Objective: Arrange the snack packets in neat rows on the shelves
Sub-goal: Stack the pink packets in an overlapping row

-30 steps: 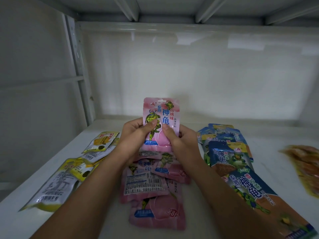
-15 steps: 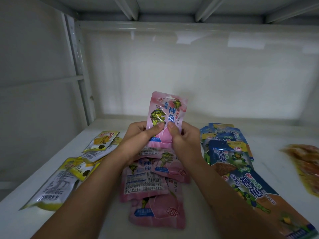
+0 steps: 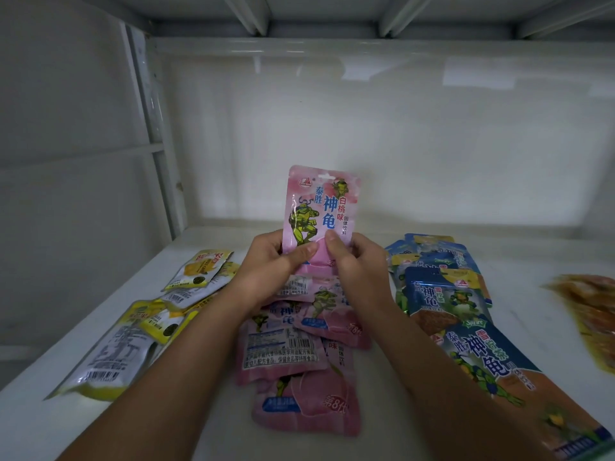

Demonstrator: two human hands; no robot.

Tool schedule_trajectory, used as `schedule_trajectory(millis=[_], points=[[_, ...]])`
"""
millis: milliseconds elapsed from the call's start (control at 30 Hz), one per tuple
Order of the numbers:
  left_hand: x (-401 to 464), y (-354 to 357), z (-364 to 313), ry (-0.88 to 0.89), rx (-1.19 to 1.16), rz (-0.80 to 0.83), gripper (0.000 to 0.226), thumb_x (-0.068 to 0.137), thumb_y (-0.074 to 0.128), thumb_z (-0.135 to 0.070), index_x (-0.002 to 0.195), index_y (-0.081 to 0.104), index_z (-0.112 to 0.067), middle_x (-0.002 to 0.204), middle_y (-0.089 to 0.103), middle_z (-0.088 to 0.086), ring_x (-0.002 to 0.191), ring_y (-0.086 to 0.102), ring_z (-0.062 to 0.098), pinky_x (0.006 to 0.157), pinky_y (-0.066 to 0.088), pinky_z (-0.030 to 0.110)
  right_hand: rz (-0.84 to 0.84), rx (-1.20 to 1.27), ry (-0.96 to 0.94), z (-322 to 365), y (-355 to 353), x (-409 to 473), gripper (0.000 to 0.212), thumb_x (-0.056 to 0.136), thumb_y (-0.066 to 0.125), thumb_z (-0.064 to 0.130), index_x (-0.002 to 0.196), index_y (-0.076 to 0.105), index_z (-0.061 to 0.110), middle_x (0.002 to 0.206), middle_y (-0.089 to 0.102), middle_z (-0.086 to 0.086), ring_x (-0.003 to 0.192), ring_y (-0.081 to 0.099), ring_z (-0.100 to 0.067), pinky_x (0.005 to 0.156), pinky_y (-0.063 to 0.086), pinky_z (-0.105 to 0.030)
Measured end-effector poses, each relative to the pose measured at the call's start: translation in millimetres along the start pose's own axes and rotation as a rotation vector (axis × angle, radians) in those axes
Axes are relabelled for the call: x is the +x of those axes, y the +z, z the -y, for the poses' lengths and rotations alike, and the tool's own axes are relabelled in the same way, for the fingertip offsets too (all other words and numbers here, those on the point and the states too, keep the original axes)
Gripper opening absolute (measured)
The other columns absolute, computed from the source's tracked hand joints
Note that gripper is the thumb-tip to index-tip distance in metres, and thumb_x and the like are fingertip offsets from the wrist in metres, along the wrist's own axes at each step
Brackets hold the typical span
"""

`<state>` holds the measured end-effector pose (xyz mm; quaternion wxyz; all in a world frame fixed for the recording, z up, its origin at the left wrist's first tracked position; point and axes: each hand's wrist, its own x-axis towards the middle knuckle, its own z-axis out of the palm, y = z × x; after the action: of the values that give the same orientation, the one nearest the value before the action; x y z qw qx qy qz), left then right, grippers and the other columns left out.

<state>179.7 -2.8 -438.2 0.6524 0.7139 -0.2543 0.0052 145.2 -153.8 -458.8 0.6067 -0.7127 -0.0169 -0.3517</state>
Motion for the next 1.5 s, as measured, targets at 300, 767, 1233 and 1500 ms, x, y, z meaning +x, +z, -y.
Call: schedule_trajectory(millis=[300,767,1233,1500], points=[[1,1,-3,-0.008,-0.092,-0.100,0.018,0.102,0.066,-0.015,0.088,0.077,-0.012,0.072,0.075,-0.008,0.059,0.062,0.002,0.059,0.047,0.015,0.077,-0.148,-0.007,-4,1,-1,0.066,0.100,0.056,0.052,0.072,0.051,-0.008,0.058,0.043,-0.008,0.056,0.041,-0.019,0.058,0.034,-0.035],[1,-3,-10,-0.192,-0.328,-0.089,0.025,0.099,0.069,-0.020,0.118,0.073,-0.004,0.105,0.080,0.014,0.090,0.079,0.028,0.068,0.061,0.033,0.098,-0.176,-0.113,-4,12,-1,0.052,0.102,0.050,0.044,0.074,0.061,0.002,0.063,0.059,-0.014,0.063,0.062,-0.036,0.062,0.057,-0.049],[0,-3,-9,-0.106,-0.339,-0.089,0.021,0.099,0.069,-0.019,0.116,0.074,-0.007,0.109,0.079,0.014,0.098,0.077,0.030,0.086,0.063,0.043,0.153,-0.068,0.026,1,10,0,0.061,0.080,0.058,0.072,0.086,0.076,0.014,0.081,0.073,-0.018,0.083,0.071,-0.041,0.077,0.059,-0.061],[7,-8,-3,-0.213,-0.310,0.056,0.046,0.095,0.070,-0.039,0.123,0.073,-0.002,0.117,0.076,0.017,0.096,0.071,0.030,0.078,0.058,0.035,0.011,0.014,0.023,13,2,-1,0.038,0.097,0.072,0.039,0.087,0.072,0.002,0.071,0.067,-0.007,0.065,0.061,-0.022,0.063,0.052,-0.040]])
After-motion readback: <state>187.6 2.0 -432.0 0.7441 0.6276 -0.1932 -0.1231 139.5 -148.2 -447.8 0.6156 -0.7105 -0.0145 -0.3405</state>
